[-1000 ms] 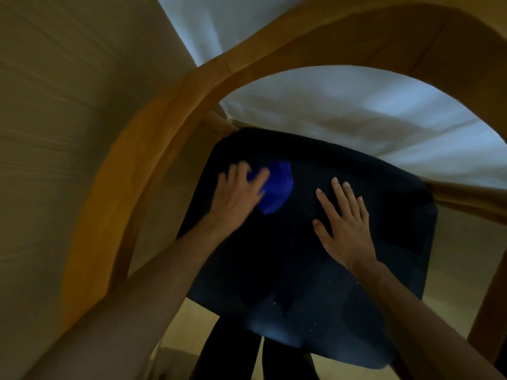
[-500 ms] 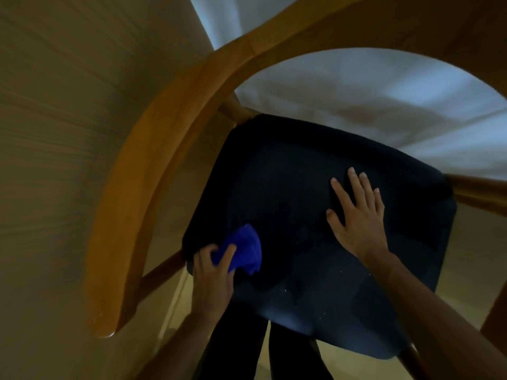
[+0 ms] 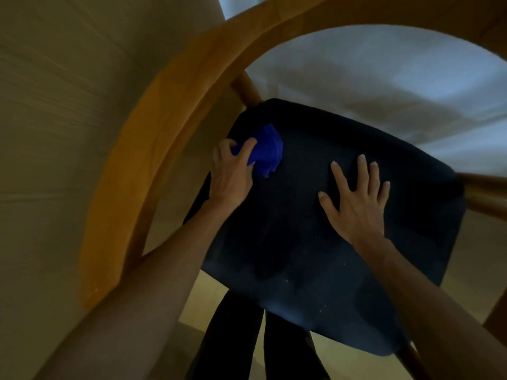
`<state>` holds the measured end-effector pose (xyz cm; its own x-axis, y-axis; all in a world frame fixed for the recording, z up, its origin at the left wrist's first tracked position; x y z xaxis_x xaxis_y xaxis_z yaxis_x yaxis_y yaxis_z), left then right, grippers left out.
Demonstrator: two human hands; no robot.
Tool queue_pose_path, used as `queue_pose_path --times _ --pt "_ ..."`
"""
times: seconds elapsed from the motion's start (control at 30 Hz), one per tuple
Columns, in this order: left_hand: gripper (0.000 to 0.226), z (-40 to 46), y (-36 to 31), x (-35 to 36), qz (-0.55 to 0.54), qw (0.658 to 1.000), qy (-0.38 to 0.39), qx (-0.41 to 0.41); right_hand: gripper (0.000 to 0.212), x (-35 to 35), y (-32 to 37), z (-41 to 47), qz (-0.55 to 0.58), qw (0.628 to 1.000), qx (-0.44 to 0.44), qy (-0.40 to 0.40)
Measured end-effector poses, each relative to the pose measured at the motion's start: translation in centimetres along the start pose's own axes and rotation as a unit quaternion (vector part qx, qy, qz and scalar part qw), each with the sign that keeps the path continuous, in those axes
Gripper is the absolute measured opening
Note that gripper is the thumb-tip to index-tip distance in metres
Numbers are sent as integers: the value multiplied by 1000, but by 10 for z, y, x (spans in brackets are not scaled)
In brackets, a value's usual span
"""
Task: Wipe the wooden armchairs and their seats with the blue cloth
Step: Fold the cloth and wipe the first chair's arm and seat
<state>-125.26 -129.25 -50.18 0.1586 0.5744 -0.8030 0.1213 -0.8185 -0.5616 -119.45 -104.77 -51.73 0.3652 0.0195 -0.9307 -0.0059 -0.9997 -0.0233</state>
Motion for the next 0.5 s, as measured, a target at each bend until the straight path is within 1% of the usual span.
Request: queue_pose_path --times 0.03,0.1,0.17,0.2,0.3,0.37,0.43,0.5 --pt "47 -11 14 -6 -11 1000 -13 -14 67 0 1 1 -5 1000 4 10" --pt "48 -49 50 -21 -39 994 -44 -95 69 0 3 1 -11 1000 8 23" --pt "49 -102 76 -28 -66 980 -51 -181 70 -1 1 0 -9 999 11 31" --pt "49 -130 79 -27 -67 975 -49 -204 70 -1 2 -1 -7 999 11 33" --pt "49 -191 66 -7 -57 971 -45 -227 70 -3 5 -1 -1 999 16 42" --pt "50 -217 55 9 -74 958 -44 -273 70 -4 6 -1 -4 999 16 51" --pt "50 -230 50 19 -100 945 -36 -309 71 -5 5 -1 -8 998 14 56" --pt "49 -220 50 16 -103 946 -44 -305 71 -6 5 0 -8 998 11 61"
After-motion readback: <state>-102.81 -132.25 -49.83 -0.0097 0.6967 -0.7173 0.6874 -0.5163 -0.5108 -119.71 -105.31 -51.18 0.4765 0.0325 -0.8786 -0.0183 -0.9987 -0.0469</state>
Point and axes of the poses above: each hand's wrist, its own z-axis towards the middle knuckle, its own x-axis out of the palm, y = z × x, the point moved 7 cm from there along z, towards the middle knuckle, and after that the axes turned 14 degrees about -z, right-handed, at the moved point
